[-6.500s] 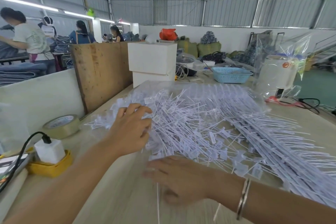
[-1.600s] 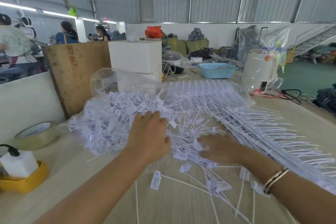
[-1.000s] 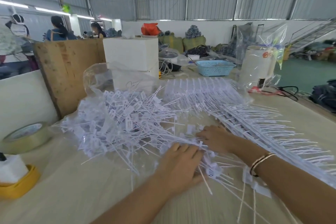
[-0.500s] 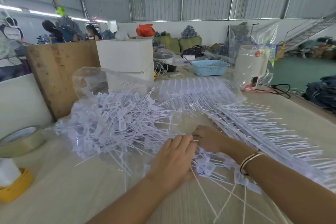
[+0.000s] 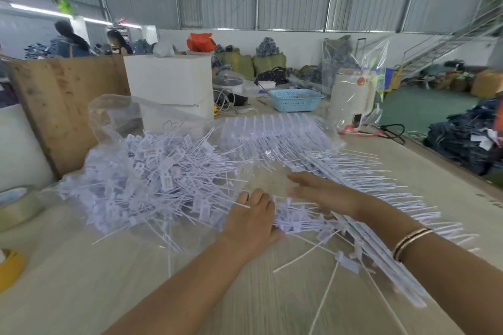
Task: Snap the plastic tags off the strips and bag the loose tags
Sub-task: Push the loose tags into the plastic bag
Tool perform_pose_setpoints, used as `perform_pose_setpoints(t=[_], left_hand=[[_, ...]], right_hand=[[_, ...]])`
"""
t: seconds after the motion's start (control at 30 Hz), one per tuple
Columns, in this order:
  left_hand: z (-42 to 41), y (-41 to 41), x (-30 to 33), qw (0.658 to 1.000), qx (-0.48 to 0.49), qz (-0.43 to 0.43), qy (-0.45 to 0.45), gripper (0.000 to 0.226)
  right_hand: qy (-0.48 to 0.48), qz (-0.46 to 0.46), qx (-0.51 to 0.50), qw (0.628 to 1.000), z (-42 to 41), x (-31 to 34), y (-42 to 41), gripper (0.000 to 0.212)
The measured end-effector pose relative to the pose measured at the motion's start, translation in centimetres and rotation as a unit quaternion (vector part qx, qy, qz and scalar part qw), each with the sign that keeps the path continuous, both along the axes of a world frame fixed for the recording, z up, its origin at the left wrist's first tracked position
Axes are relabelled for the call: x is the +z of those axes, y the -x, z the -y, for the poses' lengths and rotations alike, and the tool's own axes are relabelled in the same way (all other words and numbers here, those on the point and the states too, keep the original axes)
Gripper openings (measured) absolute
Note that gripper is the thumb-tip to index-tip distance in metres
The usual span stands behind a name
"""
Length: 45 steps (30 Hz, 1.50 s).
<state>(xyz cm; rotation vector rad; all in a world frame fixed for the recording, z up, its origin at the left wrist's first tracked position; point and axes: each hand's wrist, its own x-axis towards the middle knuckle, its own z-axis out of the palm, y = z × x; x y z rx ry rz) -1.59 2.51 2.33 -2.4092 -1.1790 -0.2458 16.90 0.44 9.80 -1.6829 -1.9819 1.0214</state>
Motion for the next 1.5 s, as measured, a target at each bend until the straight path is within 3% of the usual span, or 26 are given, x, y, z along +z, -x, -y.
perform_pose_setpoints(t=[0.07, 0.17, 0.27, 0.33, 0.47, 0.57, 0.67, 0.77, 0.9, 1.0, 1.03, 1.1, 1.2, 1.3, 1.33, 1.4, 1.43, 1.5], left_hand=[[0.2, 0.4, 0.2, 0.999, -0.03, 0.023, 0.028, 0.065], [1.3, 2.3, 0.9, 0.989, -0.124, 0.046, 0.067, 0.061], [2.9, 4.9, 1.6, 0.975, -0.186, 0.044, 0.116, 0.053], [4.2, 6.7, 1.7, 0.964, -0.216, 0.036, 0.149, 0.049], [6.6, 10.6, 0.7, 0.962, -0.232, 0.03, 0.142, 0.05], [7.5, 11.8, 0.1, 0.95, -0.248, 0.057, 0.183, 0.05], [7.8, 11.9, 0.0, 0.951, -0.25, 0.062, 0.172, 0.048], [7.8, 12.1, -0.2, 0.96, -0.237, 0.026, 0.148, 0.047], [7.3, 9.6, -0.7, 0.982, -0.17, 0.026, 0.074, 0.042], [6.3, 6.3, -0.8, 0.989, -0.129, 0.059, 0.034, 0.04], [5.9, 5.2, -0.8, 0.99, -0.119, 0.069, 0.025, 0.039], [5.5, 3.3, -0.3, 0.992, -0.087, 0.092, 0.017, 0.039], [5.6, 2.3, 1.1, 0.987, -0.038, 0.151, 0.037, 0.043], [5.8, 3.5, 0.7, 0.974, -0.064, 0.202, 0.08, 0.042], [6.5, 4.1, 0.6, 0.973, -0.087, 0.185, 0.106, 0.055], [8.0, 4.9, 0.0, 0.983, -0.113, 0.094, 0.114, 0.084], [8.5, 5.2, -0.5, 0.989, -0.115, 0.041, 0.085, 0.089], [8.8, 5.5, -1.1, 0.994, -0.093, 0.006, 0.048, 0.086]], right_hand=[[0.008, 0.046, 0.051, 0.998, 0.2, 0.4, -0.1, 0.084], [0.032, 0.227, 0.113, 0.967, 0.6, 0.4, -1.5, 0.112], [0.061, 0.303, 0.134, 0.942, 1.1, -1.8, -2.1, 0.121], [0.044, 0.347, 0.143, 0.926, 1.6, -4.3, -1.6, 0.112], [-0.102, 0.3, 0.068, 0.946, 2.6, -8.2, 1.8, 0.069], [-0.171, 0.248, 0.014, 0.953, 2.7, -9.8, 5.6, 0.066], [-0.168, 0.22, -0.034, 0.96, 1.8, -9.4, 7.4, 0.07], [-0.193, 0.189, -0.093, 0.958, 1.3, -7.7, 6.4, 0.04], [-0.288, 0.187, -0.136, 0.929, 2.3, -7.1, 2.9, 0.029], [-0.306, 0.25, -0.104, 0.913, 3.5, -8.9, 1.5, 0.03], [-0.332, 0.199, -0.101, 0.917, 3.6, -9.3, 1.6, 0.031], [-0.373, 0.011, -0.125, 0.919, 3.6, -8.7, 2.9, 0.026], [-0.286, -0.238, -0.115, 0.921, 2.2, -7.4, 5.5, 0.026], [-0.258, -0.345, -0.101, 0.897, 0.4, -5.7, 6.1, 0.032], [-0.261, -0.319, -0.102, 0.905, -0.5, -5.0, 5.7, 0.033], [-0.236, -0.176, -0.109, 0.949, -2.8, -4.2, 4.6, 0.025], [-0.191, -0.092, -0.104, 0.972, -4.0, -4.1, 4.1, 0.019], [-0.089, 0.052, -0.085, 0.991, -6.0, -4.6, 3.8, 0.04]])
